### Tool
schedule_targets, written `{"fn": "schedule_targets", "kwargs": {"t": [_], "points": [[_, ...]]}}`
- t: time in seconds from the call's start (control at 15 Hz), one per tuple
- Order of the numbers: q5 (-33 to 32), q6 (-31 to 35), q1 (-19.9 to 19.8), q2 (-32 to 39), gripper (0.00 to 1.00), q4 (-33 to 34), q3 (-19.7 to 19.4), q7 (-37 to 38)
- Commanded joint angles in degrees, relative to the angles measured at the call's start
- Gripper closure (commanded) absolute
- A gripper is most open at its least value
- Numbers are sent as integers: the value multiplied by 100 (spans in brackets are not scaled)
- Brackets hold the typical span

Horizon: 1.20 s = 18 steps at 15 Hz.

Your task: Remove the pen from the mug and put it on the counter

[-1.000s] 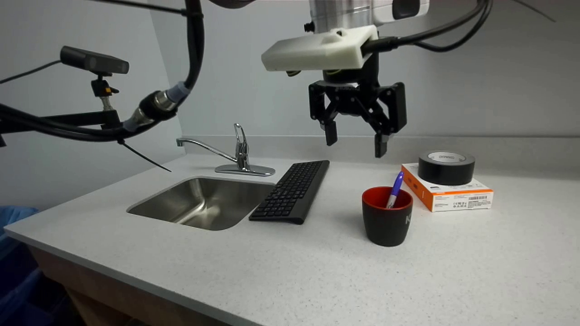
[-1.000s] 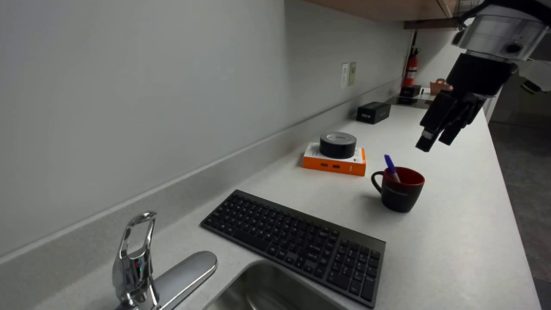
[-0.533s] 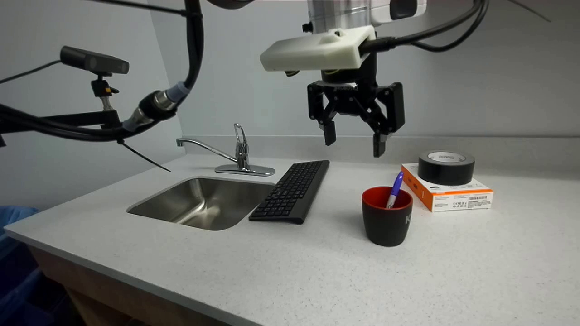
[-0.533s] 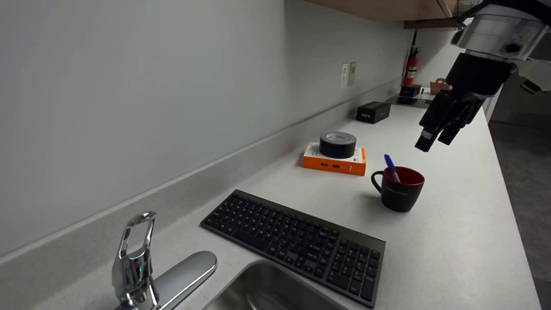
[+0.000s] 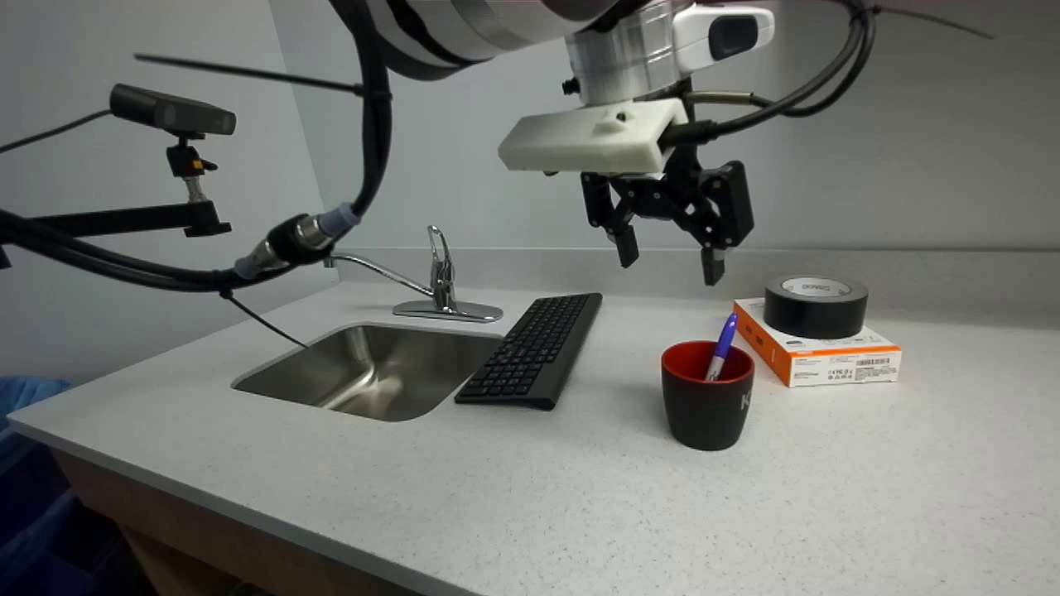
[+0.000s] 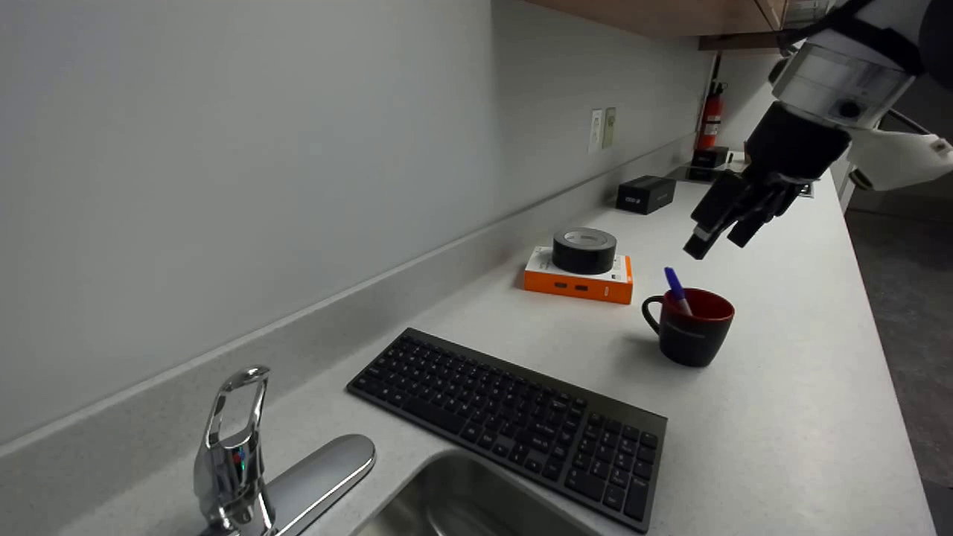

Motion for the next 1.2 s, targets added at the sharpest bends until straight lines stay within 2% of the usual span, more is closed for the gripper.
{"fn": "schedule_targets", "kwargs": {"t": [0.0, 0.2, 0.6, 1.13], "points": [[-512, 788, -320, 302, 0, -121, 251, 566], [-1008, 1248, -589, 568, 0, -132, 387, 1069], [-1902, 1465, -955, 960, 0, -29, 507, 1953], [-3163, 1525, -1030, 1281, 0, 188, 448, 3254]]}}
